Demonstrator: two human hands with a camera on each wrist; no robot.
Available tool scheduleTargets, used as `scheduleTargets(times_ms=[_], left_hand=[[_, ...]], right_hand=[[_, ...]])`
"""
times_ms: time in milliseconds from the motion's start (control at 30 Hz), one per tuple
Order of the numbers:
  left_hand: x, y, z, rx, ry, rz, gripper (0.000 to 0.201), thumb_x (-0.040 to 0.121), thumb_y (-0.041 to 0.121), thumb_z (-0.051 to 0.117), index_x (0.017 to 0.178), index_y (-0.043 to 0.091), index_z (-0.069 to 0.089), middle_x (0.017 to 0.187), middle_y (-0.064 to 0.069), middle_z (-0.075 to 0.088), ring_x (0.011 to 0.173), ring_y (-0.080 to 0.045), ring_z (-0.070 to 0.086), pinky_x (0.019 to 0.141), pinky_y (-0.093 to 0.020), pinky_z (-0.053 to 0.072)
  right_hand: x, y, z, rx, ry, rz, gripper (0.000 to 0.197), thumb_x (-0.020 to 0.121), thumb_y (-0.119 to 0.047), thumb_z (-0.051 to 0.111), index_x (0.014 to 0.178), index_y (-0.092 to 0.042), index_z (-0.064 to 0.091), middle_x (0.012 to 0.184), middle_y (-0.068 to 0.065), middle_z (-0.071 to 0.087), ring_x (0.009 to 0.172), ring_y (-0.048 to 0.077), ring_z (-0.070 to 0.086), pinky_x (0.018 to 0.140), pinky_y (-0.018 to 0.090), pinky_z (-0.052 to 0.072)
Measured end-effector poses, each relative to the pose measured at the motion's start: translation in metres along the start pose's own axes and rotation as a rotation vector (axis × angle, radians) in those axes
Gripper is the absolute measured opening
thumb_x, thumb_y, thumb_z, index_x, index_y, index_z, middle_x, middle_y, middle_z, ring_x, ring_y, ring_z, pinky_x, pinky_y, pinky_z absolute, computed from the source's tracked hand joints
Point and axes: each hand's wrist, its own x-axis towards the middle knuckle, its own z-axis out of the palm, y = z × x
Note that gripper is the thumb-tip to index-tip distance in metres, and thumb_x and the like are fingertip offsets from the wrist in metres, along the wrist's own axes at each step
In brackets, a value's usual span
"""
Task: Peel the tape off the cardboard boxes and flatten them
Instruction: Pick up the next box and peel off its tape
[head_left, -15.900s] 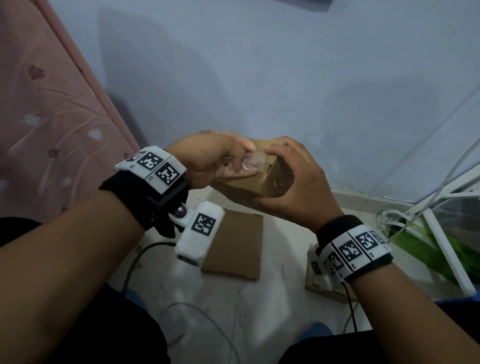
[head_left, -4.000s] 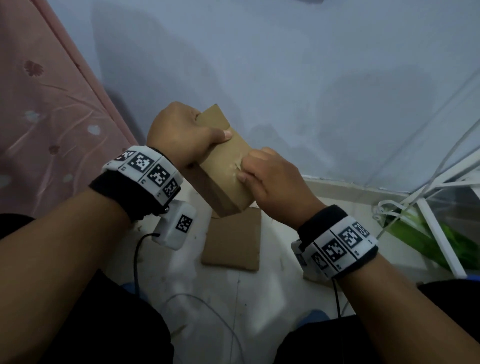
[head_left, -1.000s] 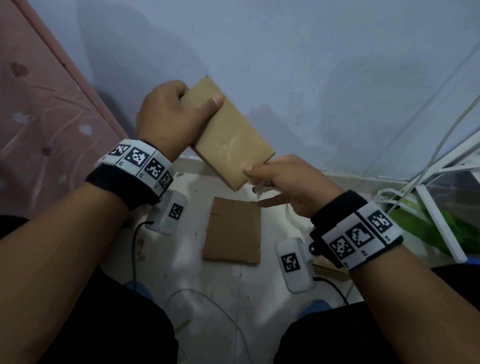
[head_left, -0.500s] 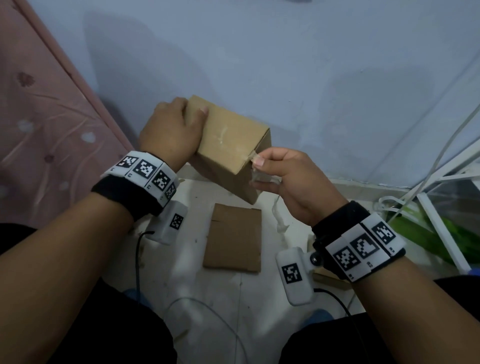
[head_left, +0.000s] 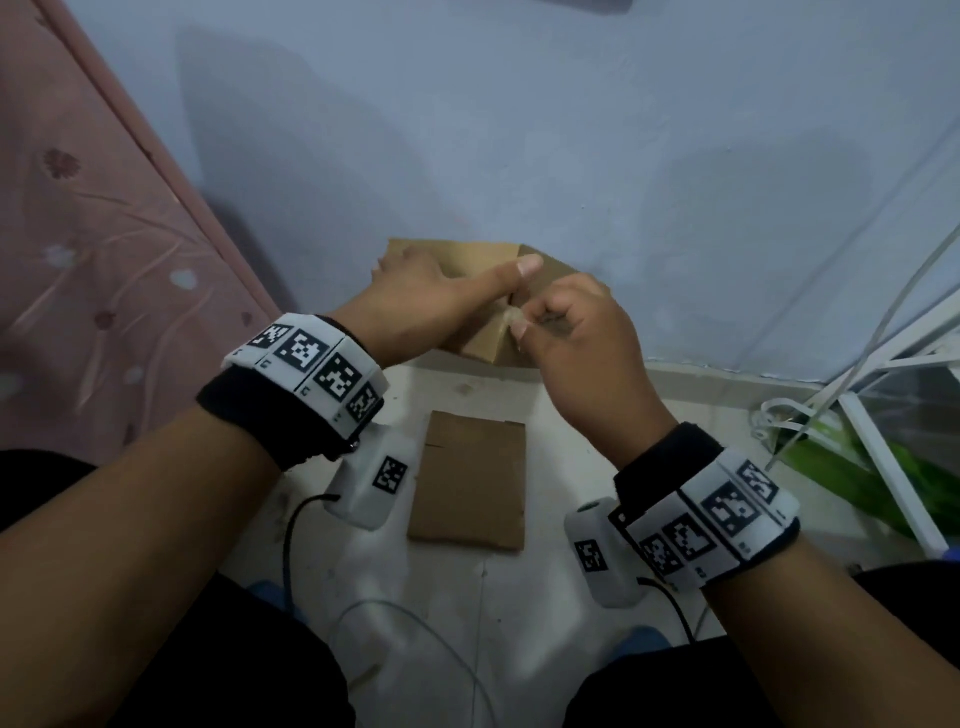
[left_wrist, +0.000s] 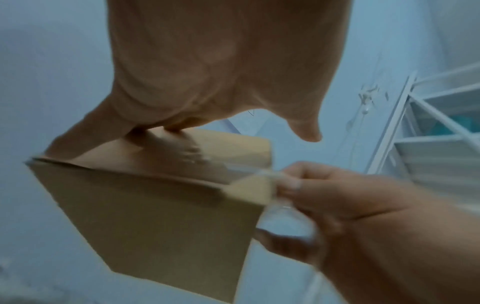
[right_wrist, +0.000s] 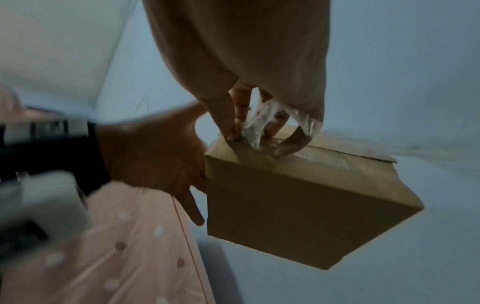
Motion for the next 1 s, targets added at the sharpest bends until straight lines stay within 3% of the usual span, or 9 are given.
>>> scheduleTargets(times_ms=[33, 100, 167, 233, 333, 400, 500, 733, 1000], left_hand=[[-0.004, 0.004, 0.005, -0.067, -0.031, -0.013, 0.121, 0.046, 0.106, 0.047, 0.115, 0.009, 0.066, 0.107, -0.006, 0.072, 0.103, -0.023, 0.066, 0.086, -0.041, 0.054], [-0.010, 0.009, 0.016, -0.198, -0.058, -0.095, 0.131, 0.046, 0.102, 0.055, 0.133, 0.006, 0.053, 0.106, -0.004, 0.071, 0.093, -0.021, 0.069, 0.064, -0.032, 0.053], [-0.011, 0.006, 0.028, -0.397, -0.066, -0.220, 0.135, 0.044, 0.095, 0.066, 0.148, 0.016, 0.033, 0.129, -0.016, 0.063, 0.101, -0.034, 0.071, 0.060, -0.039, 0.056], [-0.010, -0.001, 0.034, -0.671, -0.105, -0.317, 0.112, 0.049, 0.080, 0.077, 0.140, 0.021, 0.047, 0.133, -0.020, 0.060, 0.086, -0.039, 0.073, 0.063, -0.054, 0.057], [-0.010, -0.006, 0.035, -0.947, -0.155, -0.415, 0.098, 0.056, 0.061, 0.085, 0.141, 0.023, 0.051, 0.095, -0.008, 0.069, 0.062, -0.029, 0.068, 0.077, -0.056, 0.052], [-0.012, -0.005, 0.034, -1.043, -0.044, -0.389, 0.087, 0.066, 0.046, 0.088, 0.140, 0.023, 0.048, 0.088, -0.004, 0.066, 0.054, -0.023, 0.065, 0.069, -0.047, 0.055], [-0.010, -0.006, 0.031, -1.075, 0.090, -0.338, 0.078, 0.072, 0.032, 0.090, 0.137, 0.023, 0.047, 0.101, -0.005, 0.068, 0.057, -0.020, 0.069, 0.066, -0.052, 0.060], [-0.014, 0.000, 0.020, -1.007, -0.039, -0.337, 0.067, 0.079, 0.037, 0.083, 0.136, 0.015, 0.056, 0.084, -0.004, 0.068, 0.053, -0.020, 0.068, 0.052, -0.037, 0.054], [-0.020, 0.009, 0.014, -0.851, 0.050, -0.261, 0.067, 0.073, 0.027, 0.090, 0.131, 0.030, 0.056, 0.115, 0.008, 0.065, 0.060, -0.006, 0.071, 0.045, -0.028, 0.054]], right_hand=[[-0.001, 0.002, 0.005, -0.069, -0.005, -0.040, 0.017, 0.092, -0.010, 0.070, 0.077, -0.016, 0.063, 0.096, -0.003, 0.057, 0.090, 0.011, 0.053, 0.073, 0.008, 0.035], [-0.004, 0.007, 0.014, -0.160, -0.013, -0.125, 0.010, 0.090, -0.008, 0.069, 0.080, -0.010, 0.065, 0.097, -0.002, 0.055, 0.097, 0.021, 0.053, 0.071, 0.015, 0.034], [-0.009, 0.008, 0.022, -0.194, 0.002, -0.225, 0.011, 0.085, -0.002, 0.067, 0.076, -0.007, 0.063, 0.094, -0.001, 0.054, 0.093, 0.026, 0.052, 0.070, 0.017, 0.032], [-0.012, 0.006, 0.027, -0.223, 0.011, -0.302, 0.013, 0.081, 0.001, 0.065, 0.073, -0.007, 0.059, 0.094, 0.004, 0.058, 0.091, 0.026, 0.052, 0.072, 0.023, 0.030], [-0.012, 0.007, 0.029, -0.236, 0.006, -0.330, 0.011, 0.082, 0.000, 0.066, 0.073, -0.004, 0.060, 0.101, 0.008, 0.063, 0.094, 0.025, 0.053, 0.076, 0.021, 0.029], [-0.010, 0.009, 0.028, -0.214, -0.009, -0.304, 0.010, 0.082, 0.001, 0.066, 0.073, -0.001, 0.062, 0.105, 0.010, 0.065, 0.097, 0.024, 0.056, 0.076, 0.017, 0.031], [-0.007, 0.010, 0.026, -0.155, -0.015, -0.253, 0.010, 0.082, 0.002, 0.070, 0.073, 0.000, 0.065, 0.108, 0.003, 0.066, 0.097, 0.003, 0.051, 0.082, 0.001, 0.031], [0.000, 0.003, 0.006, 0.166, -0.049, 0.049, 0.023, 0.083, 0.004, 0.075, 0.068, -0.013, 0.071, 0.106, -0.006, 0.067, 0.093, -0.011, 0.061, 0.085, 0.009, 0.046], [0.004, 0.006, -0.008, 0.351, -0.028, 0.198, 0.024, 0.081, 0.011, 0.069, 0.062, -0.003, 0.069, 0.082, 0.001, 0.071, 0.089, 0.023, 0.071, 0.081, 0.032, 0.060]])
